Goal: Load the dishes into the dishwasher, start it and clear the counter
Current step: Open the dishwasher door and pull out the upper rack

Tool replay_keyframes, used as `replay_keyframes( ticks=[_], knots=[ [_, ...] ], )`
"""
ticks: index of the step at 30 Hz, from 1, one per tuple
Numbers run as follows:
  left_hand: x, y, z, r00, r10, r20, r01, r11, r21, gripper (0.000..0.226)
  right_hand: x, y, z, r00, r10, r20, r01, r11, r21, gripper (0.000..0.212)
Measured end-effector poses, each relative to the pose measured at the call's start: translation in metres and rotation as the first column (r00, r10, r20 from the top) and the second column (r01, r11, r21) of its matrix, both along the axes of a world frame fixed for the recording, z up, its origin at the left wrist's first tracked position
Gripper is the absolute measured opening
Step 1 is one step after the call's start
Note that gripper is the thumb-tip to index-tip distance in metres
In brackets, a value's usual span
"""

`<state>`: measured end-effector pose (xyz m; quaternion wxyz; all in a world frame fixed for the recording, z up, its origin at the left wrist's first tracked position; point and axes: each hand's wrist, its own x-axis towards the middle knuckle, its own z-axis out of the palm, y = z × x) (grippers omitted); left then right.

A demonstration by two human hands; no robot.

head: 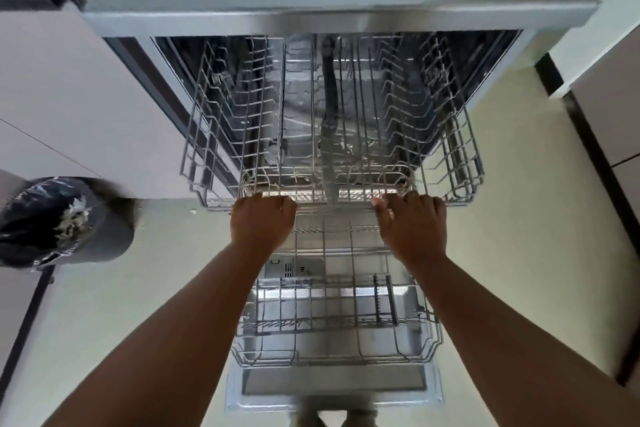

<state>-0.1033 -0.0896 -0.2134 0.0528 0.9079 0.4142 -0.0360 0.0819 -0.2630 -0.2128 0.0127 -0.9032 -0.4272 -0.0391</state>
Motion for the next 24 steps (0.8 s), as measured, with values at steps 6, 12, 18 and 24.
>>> replay_keyframes(
  ticks=[6, 12, 18, 24],
  knots=[
    [-0.023, -0.027, 0.002, 0.994, -0.025, -0.109, 0.006, 0.986, -0.168, 0.055, -0.019, -0.030, 0.015, 0.995, 0.019, -0.101, -0.039, 0.978, -0.206, 0.050],
    [-0.060, -0.062, 0.005, 0.986, -0.083, -0.146, 0.046, 0.969, -0.243, 0.055, -0.056, -0.068, 0.027, 0.990, 0.051, -0.129, -0.082, 0.965, -0.248, 0.052],
    [-0.101, -0.105, 0.006, 0.969, -0.140, -0.202, 0.071, 0.947, -0.314, 0.055, -0.097, -0.117, 0.017, 0.997, 0.021, -0.072, -0.030, 0.992, -0.121, 0.042],
    [-0.121, -0.147, 0.008, 0.965, -0.108, -0.237, 0.016, 0.933, -0.360, 0.059, -0.115, -0.153, 0.020, 0.995, 0.093, -0.039, -0.096, 0.993, -0.066, 0.013]
  ],
)
